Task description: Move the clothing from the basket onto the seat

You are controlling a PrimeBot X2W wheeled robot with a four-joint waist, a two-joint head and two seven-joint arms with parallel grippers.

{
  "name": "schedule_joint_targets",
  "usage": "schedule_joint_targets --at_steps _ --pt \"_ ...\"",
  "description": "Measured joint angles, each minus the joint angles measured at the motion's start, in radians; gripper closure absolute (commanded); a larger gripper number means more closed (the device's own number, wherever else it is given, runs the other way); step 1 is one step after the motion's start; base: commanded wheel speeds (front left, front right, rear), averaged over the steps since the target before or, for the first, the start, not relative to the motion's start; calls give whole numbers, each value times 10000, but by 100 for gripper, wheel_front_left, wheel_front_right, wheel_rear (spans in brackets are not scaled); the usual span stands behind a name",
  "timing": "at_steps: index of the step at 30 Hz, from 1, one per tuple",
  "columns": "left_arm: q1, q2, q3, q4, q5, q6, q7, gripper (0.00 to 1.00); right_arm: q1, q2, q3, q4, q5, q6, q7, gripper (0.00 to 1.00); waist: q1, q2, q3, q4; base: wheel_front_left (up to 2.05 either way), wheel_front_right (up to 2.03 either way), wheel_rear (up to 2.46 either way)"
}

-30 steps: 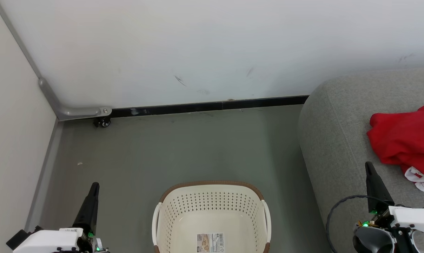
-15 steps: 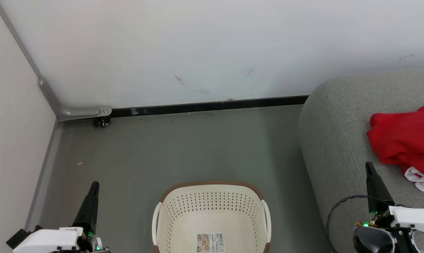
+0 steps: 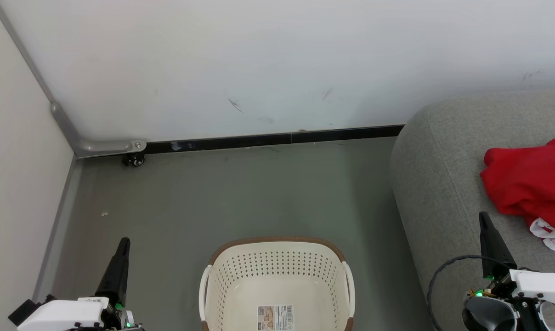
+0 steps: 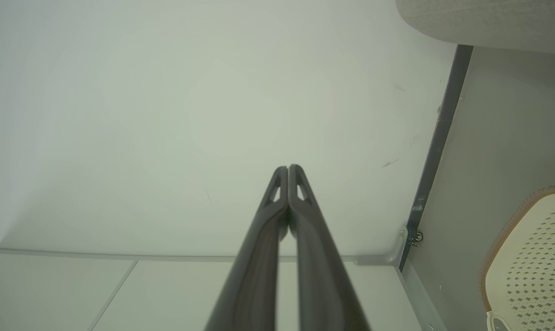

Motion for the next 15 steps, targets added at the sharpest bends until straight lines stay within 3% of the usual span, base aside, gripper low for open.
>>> schedule_joint_targets --at_steps 15 --pt "-4 0 2 19 0 0 0 100 -33 4 -13 13 -10 0 2 100 0 0 0 0 0 0 0"
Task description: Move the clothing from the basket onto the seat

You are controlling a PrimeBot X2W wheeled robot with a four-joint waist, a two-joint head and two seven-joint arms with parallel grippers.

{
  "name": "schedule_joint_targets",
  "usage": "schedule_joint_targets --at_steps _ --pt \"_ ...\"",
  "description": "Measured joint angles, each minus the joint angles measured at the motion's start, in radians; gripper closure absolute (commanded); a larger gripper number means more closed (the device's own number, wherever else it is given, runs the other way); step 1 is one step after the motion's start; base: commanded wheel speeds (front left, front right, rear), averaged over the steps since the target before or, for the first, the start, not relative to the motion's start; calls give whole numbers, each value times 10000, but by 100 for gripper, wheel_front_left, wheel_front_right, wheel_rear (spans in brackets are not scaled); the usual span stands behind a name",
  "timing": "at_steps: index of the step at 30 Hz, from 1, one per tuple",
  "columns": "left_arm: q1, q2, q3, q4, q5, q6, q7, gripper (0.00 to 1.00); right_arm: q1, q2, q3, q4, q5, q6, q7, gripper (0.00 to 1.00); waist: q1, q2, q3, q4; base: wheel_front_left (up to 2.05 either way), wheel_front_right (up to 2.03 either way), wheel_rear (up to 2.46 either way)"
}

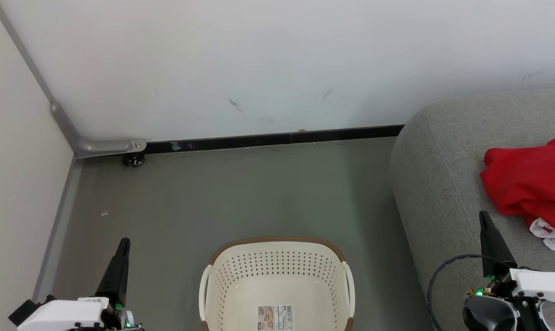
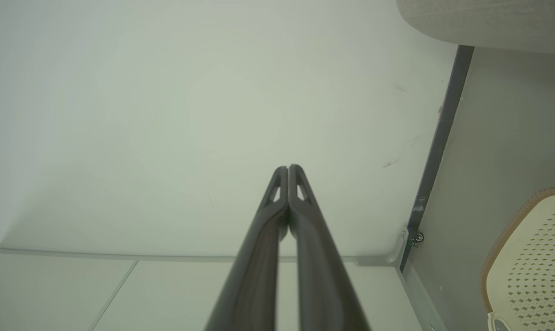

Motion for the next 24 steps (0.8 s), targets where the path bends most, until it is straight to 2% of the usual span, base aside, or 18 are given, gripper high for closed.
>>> schedule_joint_targets --at_steps 24 --pt "-3 -2 2 4 0 0 0 100 -103 33 -35 12 -4 0 4 100 -1 0 0 0 0 0 0"
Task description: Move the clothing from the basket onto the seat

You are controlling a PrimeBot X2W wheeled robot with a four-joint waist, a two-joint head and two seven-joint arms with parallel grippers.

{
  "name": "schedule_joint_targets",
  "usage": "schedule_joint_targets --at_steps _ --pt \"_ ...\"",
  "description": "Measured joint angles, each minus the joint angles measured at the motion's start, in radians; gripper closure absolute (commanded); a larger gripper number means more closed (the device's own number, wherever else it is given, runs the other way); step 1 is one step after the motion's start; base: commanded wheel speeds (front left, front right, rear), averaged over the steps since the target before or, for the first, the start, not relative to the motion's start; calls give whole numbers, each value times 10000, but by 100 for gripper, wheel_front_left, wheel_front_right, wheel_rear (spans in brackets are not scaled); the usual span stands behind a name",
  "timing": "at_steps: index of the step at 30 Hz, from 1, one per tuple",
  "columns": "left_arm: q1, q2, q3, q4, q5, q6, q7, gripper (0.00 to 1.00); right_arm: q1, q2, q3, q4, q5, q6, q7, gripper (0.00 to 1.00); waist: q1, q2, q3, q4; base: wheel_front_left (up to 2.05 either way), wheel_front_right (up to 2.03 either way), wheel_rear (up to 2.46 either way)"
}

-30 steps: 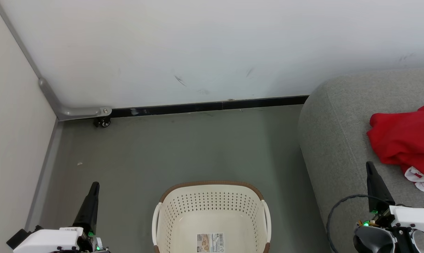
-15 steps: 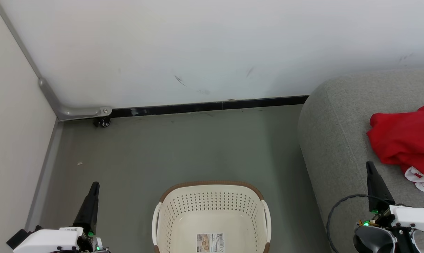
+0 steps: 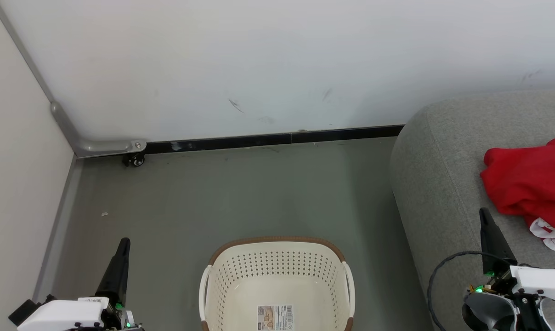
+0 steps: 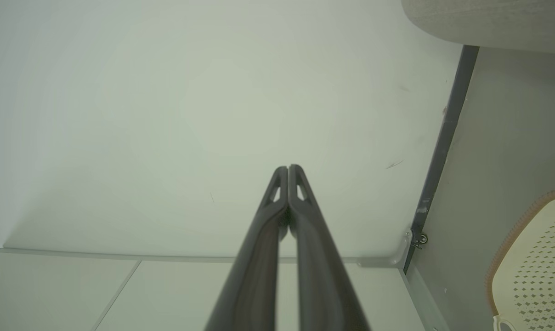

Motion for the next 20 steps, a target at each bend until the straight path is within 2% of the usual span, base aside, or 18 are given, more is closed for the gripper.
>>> schedule_joint_targets --at_steps 20 --pt "-1 -2 0 -4 0 0 0 100 0 48 -25 2 -2 0 86 100 0 0 1 0 0 0 0"
